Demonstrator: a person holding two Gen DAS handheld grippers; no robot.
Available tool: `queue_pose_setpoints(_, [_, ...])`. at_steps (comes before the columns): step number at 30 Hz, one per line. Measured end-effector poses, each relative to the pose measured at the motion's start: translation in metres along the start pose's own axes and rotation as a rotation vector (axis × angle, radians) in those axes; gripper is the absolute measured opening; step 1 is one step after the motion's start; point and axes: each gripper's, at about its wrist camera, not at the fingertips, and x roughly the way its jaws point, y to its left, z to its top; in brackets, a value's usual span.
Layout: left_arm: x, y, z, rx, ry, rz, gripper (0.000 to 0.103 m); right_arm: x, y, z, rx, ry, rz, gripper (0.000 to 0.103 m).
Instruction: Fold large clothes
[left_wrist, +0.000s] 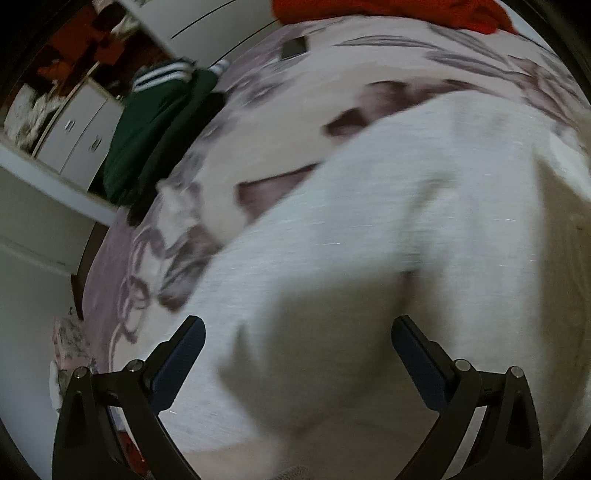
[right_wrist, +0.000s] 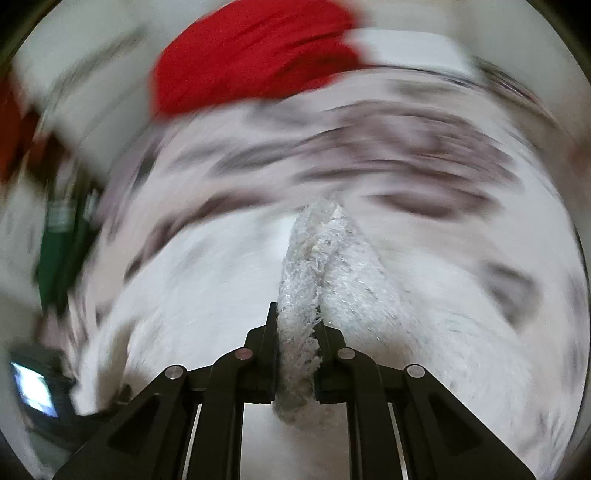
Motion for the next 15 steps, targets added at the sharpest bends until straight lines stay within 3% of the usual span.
queue_pose_setpoints(3, [0.006, 0.022, -0.003, -0.017, 0.005, -0.018, 0.103, 0.058, 0.087, -0.001, -0.181, 0.091, 0.017, 0.014])
queue_pose_setpoints(7, [0.007, 0.035, -0.003, -0.017, 0.005, -0.066, 0.103, 0.116, 0.137, -0.017, -0.258, 0.234, -0.029, 0.014])
queue_pose_setpoints(9, [0.001, 0.039, -0.005, -0.025, 0.007, -0.103, 0.103, 0.12, 0.131, -0.021, -0.215, 0.27, -0.007, 0.017])
queue_pose_setpoints(11, [-0.01, 0.049, -0.008, -0.042, 0.001, -0.141, 0.103, 0.101, 0.114, -0.024, -0.125, 0.293, 0.086, 0.024])
queue_pose_setpoints(13, [-0.022, 0.06, -0.017, -0.06, -0.001, -0.16, 0.103, 0.071, 0.088, -0.03, -0.023, 0.29, 0.148, 0.054])
queue_pose_setpoints(15, [-0.033, 0.073, -0.03, -0.082, 0.006, -0.161, 0.103, 0.03, 0.054, -0.046, 0.069, 0.263, 0.165, 0.059])
